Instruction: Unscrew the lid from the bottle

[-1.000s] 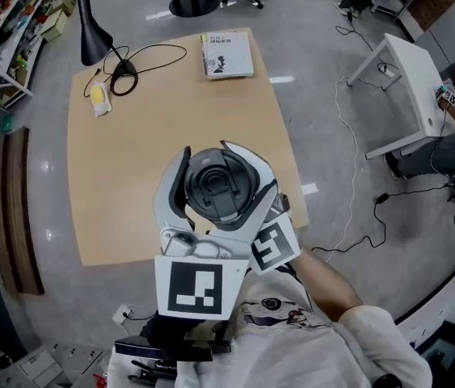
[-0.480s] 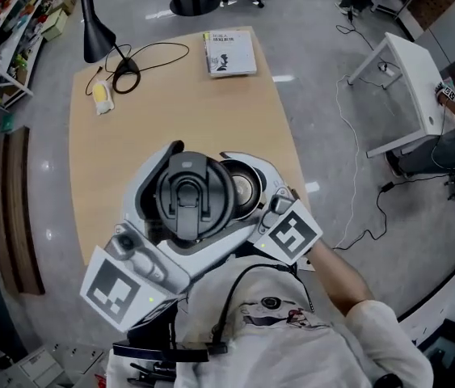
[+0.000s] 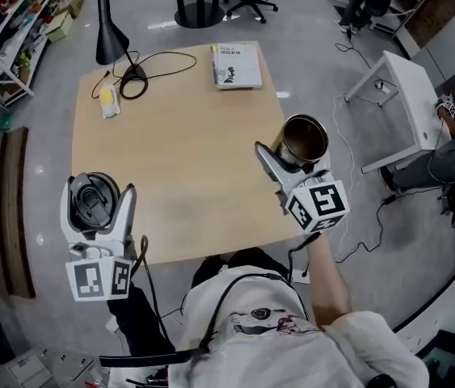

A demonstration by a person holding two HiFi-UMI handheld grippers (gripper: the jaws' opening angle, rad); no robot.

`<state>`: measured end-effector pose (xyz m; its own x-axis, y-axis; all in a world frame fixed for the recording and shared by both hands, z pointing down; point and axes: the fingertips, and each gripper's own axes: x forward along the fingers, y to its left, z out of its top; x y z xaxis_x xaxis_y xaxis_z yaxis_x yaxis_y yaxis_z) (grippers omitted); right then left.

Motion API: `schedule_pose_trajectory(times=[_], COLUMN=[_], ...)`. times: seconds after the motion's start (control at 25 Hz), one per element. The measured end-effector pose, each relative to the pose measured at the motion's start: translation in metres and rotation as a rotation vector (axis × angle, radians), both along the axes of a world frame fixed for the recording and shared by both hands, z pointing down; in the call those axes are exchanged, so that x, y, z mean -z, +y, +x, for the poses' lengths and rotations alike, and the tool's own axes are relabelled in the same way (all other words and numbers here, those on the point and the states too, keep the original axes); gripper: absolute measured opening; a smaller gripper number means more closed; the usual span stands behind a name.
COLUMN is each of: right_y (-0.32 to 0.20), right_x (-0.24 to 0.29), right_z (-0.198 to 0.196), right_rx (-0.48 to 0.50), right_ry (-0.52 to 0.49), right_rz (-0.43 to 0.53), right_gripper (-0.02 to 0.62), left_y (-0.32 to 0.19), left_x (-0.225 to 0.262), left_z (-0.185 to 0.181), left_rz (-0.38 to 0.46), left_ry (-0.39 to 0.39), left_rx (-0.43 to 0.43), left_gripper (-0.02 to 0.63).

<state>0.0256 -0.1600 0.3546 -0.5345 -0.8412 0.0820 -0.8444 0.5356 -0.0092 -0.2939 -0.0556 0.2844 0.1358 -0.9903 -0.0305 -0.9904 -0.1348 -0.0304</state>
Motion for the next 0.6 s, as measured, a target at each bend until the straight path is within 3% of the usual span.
schedule_pose_trajectory(times=[0.12, 0.24, 0.6], right_y=[-0.005, 0.000, 0.013], right_x=[0.009, 0.012, 0.016], right_z=[0.012, 0.010, 0.011], right_rx=[-0.044, -0.032, 0.016], right_ry=[-0.008, -0.002, 0.003], right_rz=[0.013, 0.022, 0.031], right_gripper=[0.425, 0.425, 0.425], left_y=[-0.001, -0.006, -0.020], left_x=[-0.036, -0.058, -0.057], left_z=[-0.014, -0.013, 0.035], left_rz=[-0.033, -0.039, -0.057], left_ry=[0.081, 0.144, 0.091], left_rx=[0.053, 0.050, -0.029], left_gripper=[0.505, 0.505, 0.505])
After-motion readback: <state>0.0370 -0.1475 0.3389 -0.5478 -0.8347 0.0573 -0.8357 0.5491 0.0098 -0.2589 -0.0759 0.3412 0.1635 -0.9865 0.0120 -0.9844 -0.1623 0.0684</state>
